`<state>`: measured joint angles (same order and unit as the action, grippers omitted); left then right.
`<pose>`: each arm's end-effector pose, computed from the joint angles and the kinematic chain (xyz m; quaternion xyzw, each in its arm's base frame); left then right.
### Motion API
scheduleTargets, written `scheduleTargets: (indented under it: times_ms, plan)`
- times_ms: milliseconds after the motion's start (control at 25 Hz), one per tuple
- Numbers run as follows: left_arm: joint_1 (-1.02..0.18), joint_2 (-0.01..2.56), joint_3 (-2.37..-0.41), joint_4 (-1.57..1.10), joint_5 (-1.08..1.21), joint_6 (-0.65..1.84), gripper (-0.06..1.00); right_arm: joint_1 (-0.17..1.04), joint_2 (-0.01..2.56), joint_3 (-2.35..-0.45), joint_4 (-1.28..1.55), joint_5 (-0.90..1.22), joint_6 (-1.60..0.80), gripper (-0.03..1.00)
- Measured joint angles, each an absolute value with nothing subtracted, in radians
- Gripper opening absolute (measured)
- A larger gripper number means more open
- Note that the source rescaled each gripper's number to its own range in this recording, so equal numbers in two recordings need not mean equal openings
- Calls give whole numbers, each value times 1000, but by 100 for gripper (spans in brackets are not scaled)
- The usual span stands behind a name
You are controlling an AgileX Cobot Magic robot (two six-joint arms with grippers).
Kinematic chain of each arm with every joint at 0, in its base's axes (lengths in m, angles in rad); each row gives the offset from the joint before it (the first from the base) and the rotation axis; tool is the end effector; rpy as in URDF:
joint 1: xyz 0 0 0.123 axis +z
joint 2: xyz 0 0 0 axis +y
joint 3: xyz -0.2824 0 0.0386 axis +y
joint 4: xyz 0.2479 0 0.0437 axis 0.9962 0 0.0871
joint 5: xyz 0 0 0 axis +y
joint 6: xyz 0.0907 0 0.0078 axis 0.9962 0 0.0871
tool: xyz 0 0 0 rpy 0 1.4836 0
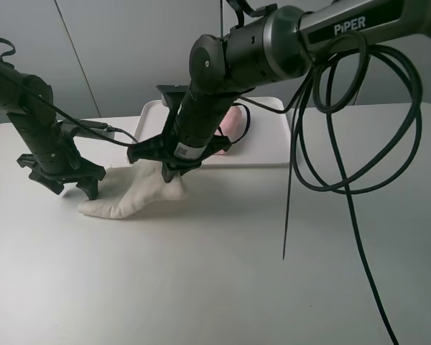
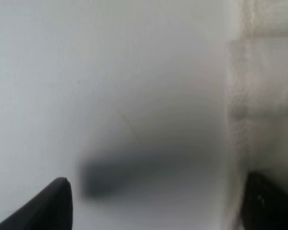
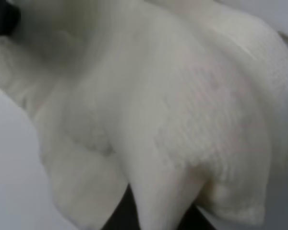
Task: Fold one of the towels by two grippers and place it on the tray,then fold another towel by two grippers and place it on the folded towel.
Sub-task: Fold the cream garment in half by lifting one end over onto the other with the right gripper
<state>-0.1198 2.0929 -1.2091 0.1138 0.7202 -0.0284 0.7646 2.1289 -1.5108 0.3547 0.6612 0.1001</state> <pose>0.3685 -0.0375 0.0939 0.0873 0.9951 0.0365 0.0297 0.3076 0.3221 0.1524 -0.2053 0.9518 0.1980 0.1127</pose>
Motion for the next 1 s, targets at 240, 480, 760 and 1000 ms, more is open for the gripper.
scheduleTargets:
  times_ms: [240,480,760,1000]
  plan:
    - [-120,2093,-1209,114,720,-28,93,760,2158,-1511,636,633,-66,5]
    - [-120,2093,-1209,110,720,-27,93,759,2210,-1511,925,616,-287,5]
    - [-120,2093,-1209,109,720,-27,93,759,2210,-1511,946,610,-363,5]
    - [-120,2093,-1209,109,720,-27,93,741,2210,-1511,835,652,-308,5]
